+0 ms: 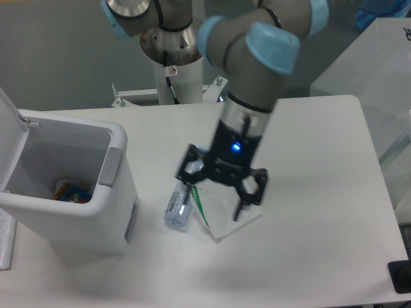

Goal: Open the trash can
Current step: 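Withdraw the gripper from the trash can back over the bottle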

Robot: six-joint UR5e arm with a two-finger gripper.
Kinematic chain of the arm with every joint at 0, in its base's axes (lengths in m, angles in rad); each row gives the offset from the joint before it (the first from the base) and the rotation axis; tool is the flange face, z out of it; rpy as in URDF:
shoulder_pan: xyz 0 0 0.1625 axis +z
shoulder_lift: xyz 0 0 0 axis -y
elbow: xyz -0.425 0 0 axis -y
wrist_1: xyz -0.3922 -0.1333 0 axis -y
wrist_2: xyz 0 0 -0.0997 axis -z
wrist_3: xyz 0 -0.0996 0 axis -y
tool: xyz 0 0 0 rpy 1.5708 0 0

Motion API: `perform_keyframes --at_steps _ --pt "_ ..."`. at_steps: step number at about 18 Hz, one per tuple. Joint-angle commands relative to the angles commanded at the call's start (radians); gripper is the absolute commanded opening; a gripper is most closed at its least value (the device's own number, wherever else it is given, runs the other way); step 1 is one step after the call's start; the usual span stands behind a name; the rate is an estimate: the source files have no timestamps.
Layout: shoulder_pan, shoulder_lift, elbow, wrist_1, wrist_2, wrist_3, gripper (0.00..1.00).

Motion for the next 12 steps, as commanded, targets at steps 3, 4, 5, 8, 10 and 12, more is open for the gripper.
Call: perform_keyframes --at_steps 3,4,5,8,10,12 --pt "0.008 -0.006 0.003 -0.008 0.057 0.147 1.0" --pt "0.006 -0.011 0.003 -0.012 0.068 0.214 1.0" --pt "0.005 -0.011 -0.001 -0.017 0.082 0.265 1.0" --pt "0.003 -0.009 0.003 -0.072 0.172 0.324 1.0" --pt "-0.003 -0.015 0.026 -0.133 0.226 0.336 1.0" --pt "-0.011 -0.022 0.034 -0.15 0.264 0.336 1.0"
